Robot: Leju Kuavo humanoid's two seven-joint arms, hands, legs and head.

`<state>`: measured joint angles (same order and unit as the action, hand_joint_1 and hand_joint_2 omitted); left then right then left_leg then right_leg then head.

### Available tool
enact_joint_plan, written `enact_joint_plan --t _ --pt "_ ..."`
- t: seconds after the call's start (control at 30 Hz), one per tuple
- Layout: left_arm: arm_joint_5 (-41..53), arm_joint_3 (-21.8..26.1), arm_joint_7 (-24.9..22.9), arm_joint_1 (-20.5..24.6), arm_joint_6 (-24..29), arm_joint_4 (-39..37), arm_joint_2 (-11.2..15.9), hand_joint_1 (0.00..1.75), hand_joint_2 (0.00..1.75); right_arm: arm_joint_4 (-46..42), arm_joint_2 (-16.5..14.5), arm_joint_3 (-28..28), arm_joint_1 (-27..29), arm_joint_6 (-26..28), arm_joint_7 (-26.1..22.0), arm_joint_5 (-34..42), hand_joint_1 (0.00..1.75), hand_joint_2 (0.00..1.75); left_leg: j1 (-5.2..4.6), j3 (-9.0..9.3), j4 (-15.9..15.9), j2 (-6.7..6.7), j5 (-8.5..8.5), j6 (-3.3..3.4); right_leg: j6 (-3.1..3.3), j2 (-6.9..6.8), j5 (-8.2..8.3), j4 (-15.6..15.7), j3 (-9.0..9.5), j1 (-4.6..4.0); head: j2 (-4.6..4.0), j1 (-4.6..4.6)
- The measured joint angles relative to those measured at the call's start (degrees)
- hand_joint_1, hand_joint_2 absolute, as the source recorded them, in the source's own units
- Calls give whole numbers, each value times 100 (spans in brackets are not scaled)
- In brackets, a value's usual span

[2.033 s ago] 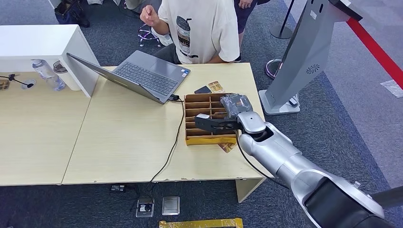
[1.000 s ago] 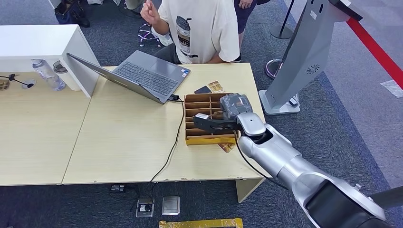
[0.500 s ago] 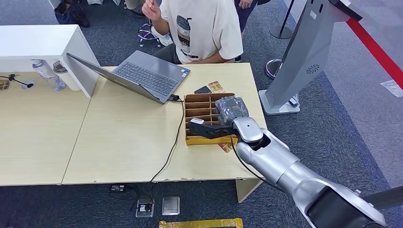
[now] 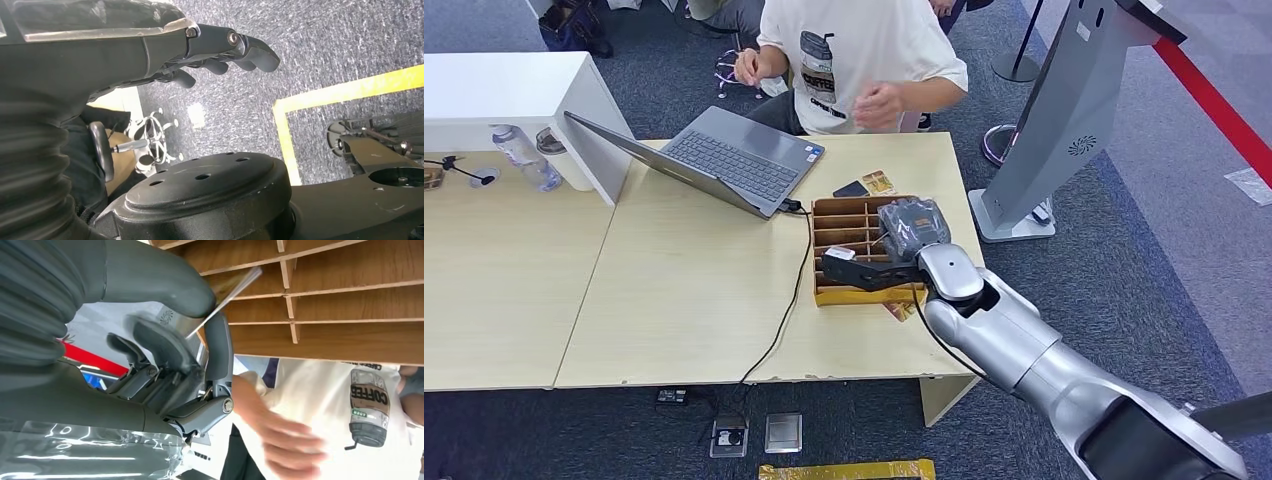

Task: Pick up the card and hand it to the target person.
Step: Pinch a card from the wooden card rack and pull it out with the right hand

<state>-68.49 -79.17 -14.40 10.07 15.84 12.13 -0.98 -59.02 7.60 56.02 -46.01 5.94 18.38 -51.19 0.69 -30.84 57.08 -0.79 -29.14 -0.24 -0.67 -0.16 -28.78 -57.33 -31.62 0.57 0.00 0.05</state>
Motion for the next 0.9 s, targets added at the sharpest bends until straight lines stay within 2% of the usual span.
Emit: enact_joint_plan --t 0.6,0.9 --pt "-51 3 25 -11 22 0 7 0 175 -1066 346 -343 16 -123 103 -210 175 175 0 1 0 0 0 0 0 0 0 0 0 0 0 1" --pt "-54 3 41 -12 34 0 7 0 175 -1449 416 -473 15 -84 98 -221 175 175 0 0 0 0 0 0 0 0 0 0 0 0 0 0"
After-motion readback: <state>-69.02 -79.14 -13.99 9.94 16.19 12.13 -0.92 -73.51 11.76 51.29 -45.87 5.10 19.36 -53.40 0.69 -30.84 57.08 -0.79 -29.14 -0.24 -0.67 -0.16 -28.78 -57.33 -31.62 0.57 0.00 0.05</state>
